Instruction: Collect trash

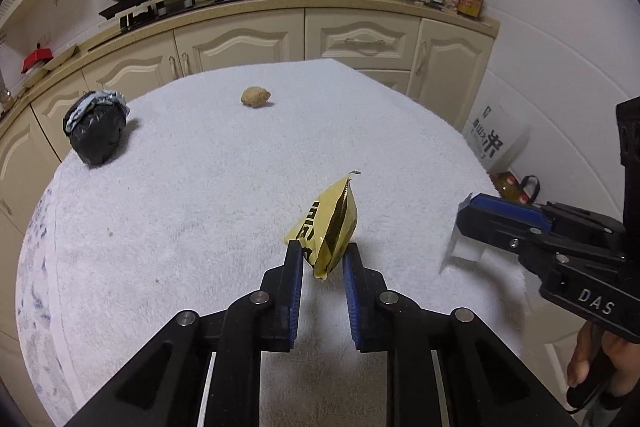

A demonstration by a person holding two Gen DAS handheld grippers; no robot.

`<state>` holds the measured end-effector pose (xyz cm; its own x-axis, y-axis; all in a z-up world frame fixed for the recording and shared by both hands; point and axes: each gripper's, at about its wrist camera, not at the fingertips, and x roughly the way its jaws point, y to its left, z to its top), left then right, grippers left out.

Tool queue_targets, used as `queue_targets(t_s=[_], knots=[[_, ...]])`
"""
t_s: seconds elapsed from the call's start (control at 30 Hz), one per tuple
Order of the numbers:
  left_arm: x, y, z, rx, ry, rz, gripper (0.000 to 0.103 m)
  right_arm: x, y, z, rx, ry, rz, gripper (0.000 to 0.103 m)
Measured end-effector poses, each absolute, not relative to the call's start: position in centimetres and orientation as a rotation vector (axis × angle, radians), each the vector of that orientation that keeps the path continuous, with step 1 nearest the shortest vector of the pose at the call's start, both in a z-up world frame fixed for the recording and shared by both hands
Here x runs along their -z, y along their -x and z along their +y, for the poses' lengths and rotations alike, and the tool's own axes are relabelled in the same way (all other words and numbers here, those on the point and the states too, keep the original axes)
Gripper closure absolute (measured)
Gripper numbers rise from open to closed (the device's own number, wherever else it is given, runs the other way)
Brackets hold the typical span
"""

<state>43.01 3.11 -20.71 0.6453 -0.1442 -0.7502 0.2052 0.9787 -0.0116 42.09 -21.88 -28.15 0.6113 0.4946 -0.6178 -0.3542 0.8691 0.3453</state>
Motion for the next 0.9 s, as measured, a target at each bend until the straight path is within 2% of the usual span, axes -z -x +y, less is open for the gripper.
queue_targets(t_s=[0.1, 0.13, 0.17, 0.23, 0.27, 0.4, 0.43, 0.47, 0.53, 0.9], knots=[[21.0, -43.1, 3.6, 0.179, -0.067, 0.871, 0.08, 28.2, -41.7, -21.7, -0.491, -0.186, 0.76, 0.082], [20.9, -43.1, 3.5, 0.176, -0.065, 0.874, 0.074, 28.2, -41.6, -21.6, -0.496, -0.187, 0.761, 0.081], [21.0, -43.0, 3.5, 0.166, -0.064, 0.878, 0.059, 28.3, -41.5, -21.6, -0.494, -0.184, 0.761, 0.08], [20.8, -42.8, 2.9, 0.139, -0.061, 0.868, 0.041, 28.7, -41.7, -21.2, -0.475, -0.16, 0.766, 0.078], [20.7, -42.7, 2.8, 0.133, -0.058, 0.857, 0.04, 29.1, -41.8, -21.1, -0.484, -0.162, 0.773, 0.078], [20.8, -43.3, 2.5, 0.135, -0.053, 0.866, 0.041, 30.2, -42.1, -20.8, -0.485, -0.172, 0.779, 0.078], [21.1, -43.5, 2.6, 0.137, -0.056, 0.87, 0.045, 30.4, -42.2, -20.9, -0.486, -0.175, 0.785, 0.078], [21.4, -43.8, 2.3, 0.136, -0.059, 0.879, 0.058, 30.6, -42.4, -20.9, -0.484, -0.178, 0.791, 0.078], [22.0, -44.3, 2.3, 0.158, -0.048, 0.899, 0.077, 30.8, -42.7, -20.8, -0.481, -0.172, 0.796, 0.078], [21.9, -44.4, 2.4, 0.158, -0.088, 0.862, 0.077, 30.9, -44.8, -20.2, -0.472, -0.178, 0.787, 0.075]])
